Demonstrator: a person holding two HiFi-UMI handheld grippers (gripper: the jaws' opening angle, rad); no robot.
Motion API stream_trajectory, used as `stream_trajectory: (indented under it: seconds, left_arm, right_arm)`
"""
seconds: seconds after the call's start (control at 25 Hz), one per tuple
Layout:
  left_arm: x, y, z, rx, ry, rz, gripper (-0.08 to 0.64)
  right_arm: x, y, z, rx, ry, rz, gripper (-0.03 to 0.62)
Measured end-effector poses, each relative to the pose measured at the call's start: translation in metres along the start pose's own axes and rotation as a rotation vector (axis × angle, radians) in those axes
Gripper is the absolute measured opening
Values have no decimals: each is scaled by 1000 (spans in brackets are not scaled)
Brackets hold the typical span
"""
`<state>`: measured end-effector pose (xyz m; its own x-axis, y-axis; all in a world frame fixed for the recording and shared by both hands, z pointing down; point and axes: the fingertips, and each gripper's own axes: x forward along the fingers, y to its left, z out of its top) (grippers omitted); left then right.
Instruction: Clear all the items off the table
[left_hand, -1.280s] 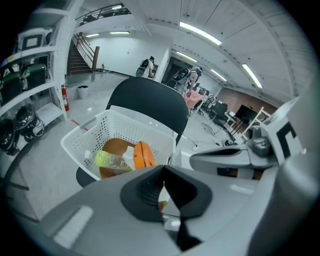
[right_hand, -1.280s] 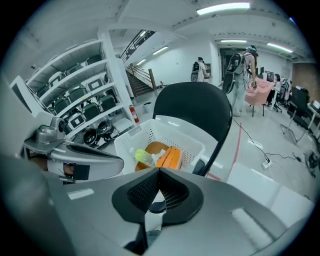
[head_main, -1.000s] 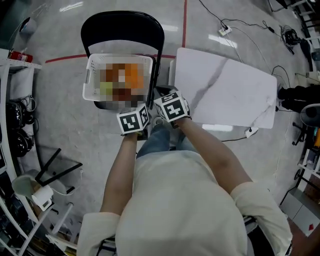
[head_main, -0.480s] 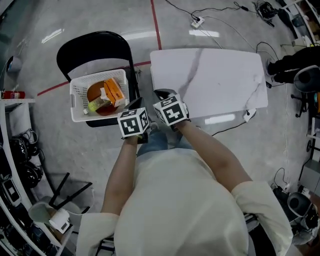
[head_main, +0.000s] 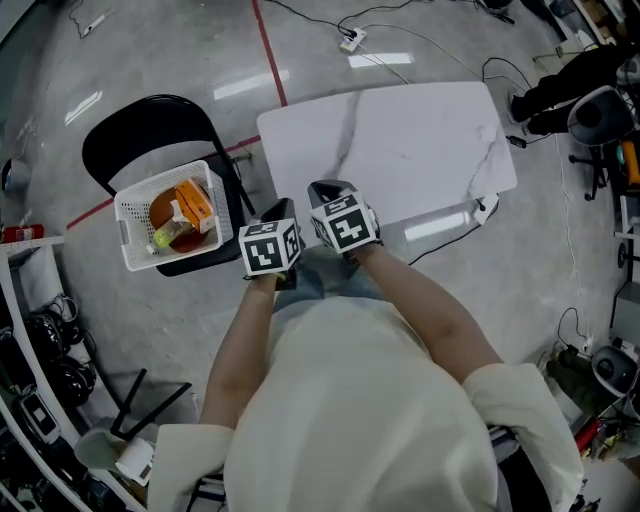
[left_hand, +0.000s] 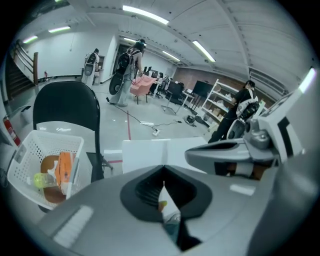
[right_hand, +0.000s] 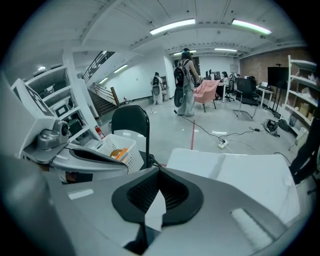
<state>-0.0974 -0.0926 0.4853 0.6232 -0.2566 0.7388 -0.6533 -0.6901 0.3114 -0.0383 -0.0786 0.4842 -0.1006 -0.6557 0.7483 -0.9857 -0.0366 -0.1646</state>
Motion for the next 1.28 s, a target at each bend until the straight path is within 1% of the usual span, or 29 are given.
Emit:
stream_trajectory:
  seconds: [0.28, 0.64, 0.84, 1.16, 1.28]
  left_arm:
    - [23, -64, -3, 42, 16, -34, 8]
    - [48, -140, -12, 77, 25, -54, 8]
    - [61, -178, -19, 98, 35, -55, 8]
    - [81, -235, -32, 95, 29, -52, 8]
    - [90, -255, -38, 116, 43, -62, 8]
  right_arm:
    - [-34, -54, -27, 54, -10, -35, -3]
    - [-76, -121, -62, 101, -25, -67, -3]
    - [-97, -154, -80, 122, -35, -74, -3]
    - [-128, -200, -113, 130, -38, -78, -3]
    - [-138, -220, -124, 148, -42, -95, -2]
